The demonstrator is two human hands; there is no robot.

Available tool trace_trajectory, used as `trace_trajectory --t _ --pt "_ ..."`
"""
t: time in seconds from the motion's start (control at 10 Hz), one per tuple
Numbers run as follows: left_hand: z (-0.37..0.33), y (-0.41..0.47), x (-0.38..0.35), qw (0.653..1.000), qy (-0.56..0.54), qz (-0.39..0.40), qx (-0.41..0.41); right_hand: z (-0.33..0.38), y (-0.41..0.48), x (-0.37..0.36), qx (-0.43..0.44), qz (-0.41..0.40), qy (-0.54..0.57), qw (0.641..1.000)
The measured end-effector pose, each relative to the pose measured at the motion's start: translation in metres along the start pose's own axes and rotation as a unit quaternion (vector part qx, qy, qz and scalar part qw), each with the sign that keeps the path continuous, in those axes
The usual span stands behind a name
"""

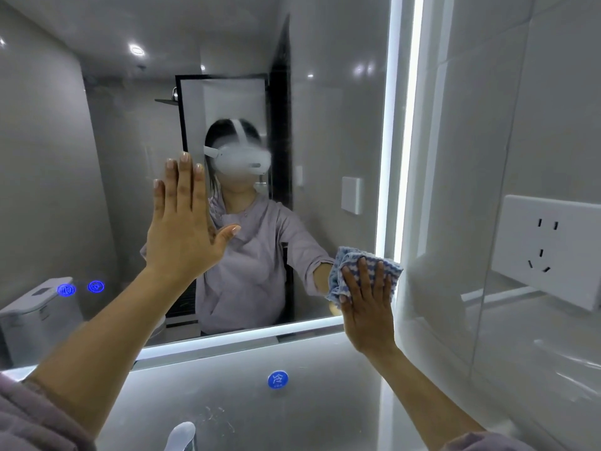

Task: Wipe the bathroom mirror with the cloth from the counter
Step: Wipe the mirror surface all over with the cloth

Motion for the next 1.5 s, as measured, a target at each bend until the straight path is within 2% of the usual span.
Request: trace_trajectory --t 0.2,0.4,0.5,0.6,0.7,0.8,0.9,1.1,1.5 --pt "0.000 0.000 -0.003 1.000 0.010 0.003 -0.001 -0.002 0.018 0.006 -0.041 0.013 0.012 0.999" --pt "0.001 0.001 -0.003 1.000 0.012 0.004 0.001 0.007 0.070 0.040 -0.082 -0.046 0.016 0.995" --pt "0.000 0.000 -0.002 1.000 0.014 0.001 0.003 0.009 0.087 0.058 -0.095 -0.008 0.009 0.995" --pt "0.000 0.000 0.000 1.000 0.009 -0.002 0.004 0.013 0.102 0.072 -0.040 -0.012 -0.003 0.999" --pt "0.000 0.001 0.000 1.000 0.015 -0.001 0.007 0.007 0.143 0.086 -0.078 -0.057 -0.031 0.995" --pt "0.001 0.000 0.000 1.000 0.016 0.001 0.011 0.013 0.167 0.106 -0.072 -0.094 -0.040 0.992" --pt "0.001 0.001 0.000 1.000 0.016 0.003 0.013 0.022 0.189 0.135 -0.025 -0.097 -0.063 0.993" --pt "0.000 0.000 0.001 1.000 0.018 0.002 0.011 0.022 0.245 0.175 -0.053 -0.102 -0.054 0.992" --pt "-0.001 0.000 -0.001 1.000 0.014 -0.005 0.014 0.036 0.251 0.177 -0.104 -0.115 -0.047 0.987"
Point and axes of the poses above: each hand's wrist, its own y-axis towards the middle knuckle, its own x-axis out of the back of the hand, z = x × y, the point moved 10 cm from there along y, towards the middle knuckle, and after that the axes turned 6 degrees about z, right-handed, at the moved point
